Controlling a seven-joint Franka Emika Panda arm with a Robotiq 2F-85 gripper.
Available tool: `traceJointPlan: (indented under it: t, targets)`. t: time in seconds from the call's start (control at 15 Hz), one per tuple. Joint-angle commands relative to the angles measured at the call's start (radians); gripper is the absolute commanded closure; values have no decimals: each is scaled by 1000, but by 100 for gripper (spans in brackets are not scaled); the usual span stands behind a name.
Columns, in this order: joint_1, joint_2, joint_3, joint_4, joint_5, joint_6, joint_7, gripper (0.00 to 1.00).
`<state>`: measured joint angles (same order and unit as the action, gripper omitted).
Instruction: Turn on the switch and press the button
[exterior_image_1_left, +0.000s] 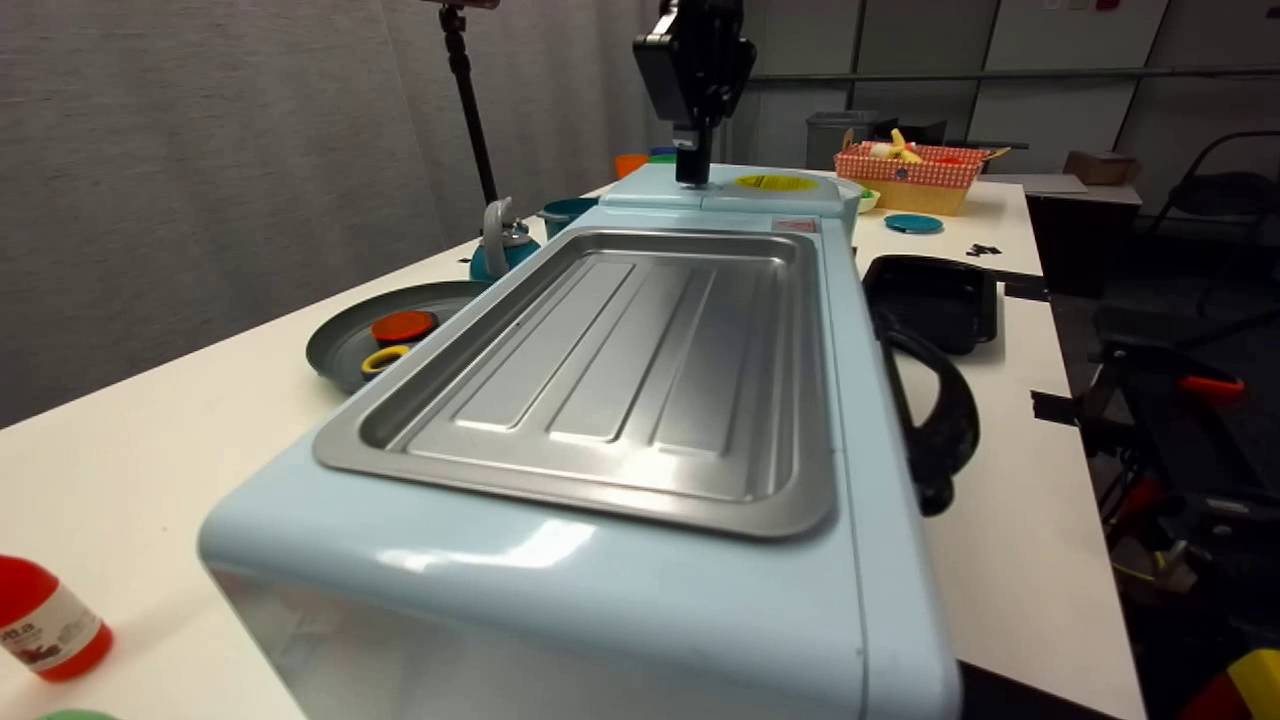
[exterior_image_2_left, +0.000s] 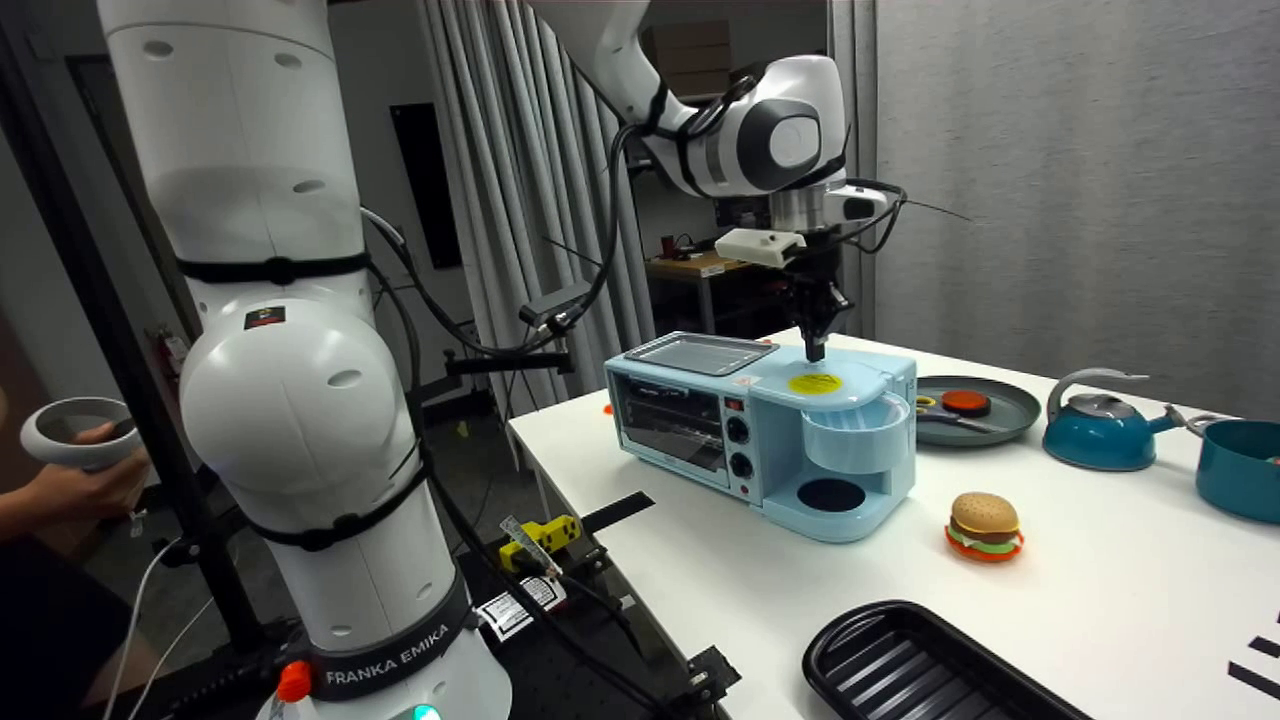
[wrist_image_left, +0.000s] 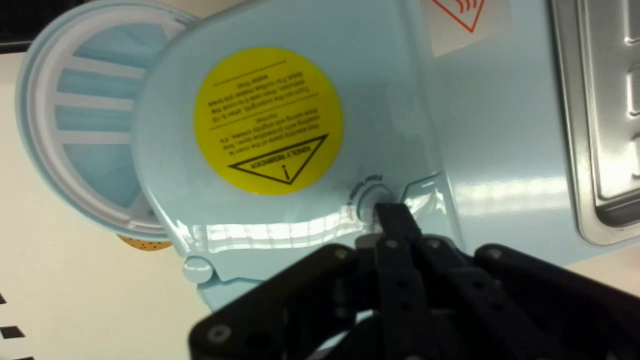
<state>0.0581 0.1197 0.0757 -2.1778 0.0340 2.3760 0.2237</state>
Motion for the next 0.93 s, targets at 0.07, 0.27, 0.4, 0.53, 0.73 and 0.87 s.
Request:
traceJointPlan:
  t: [0.07, 0.27, 0.4, 0.53, 0.73, 0.87]
  targets:
    - [-9, 7, -5, -56, 119, 62, -85, 100]
    - [-8, 8, -5, -74, 164, 79, -111, 100]
    - [-8, 12, -2, -81, 185, 84, -128, 100]
    - [-10, 18, 0, -83, 210, 81, -149, 100]
    - [-12, 19, 0, -85, 232, 81, -170, 100]
    - [-13, 15, 0, -87, 238, 81, -177, 100]
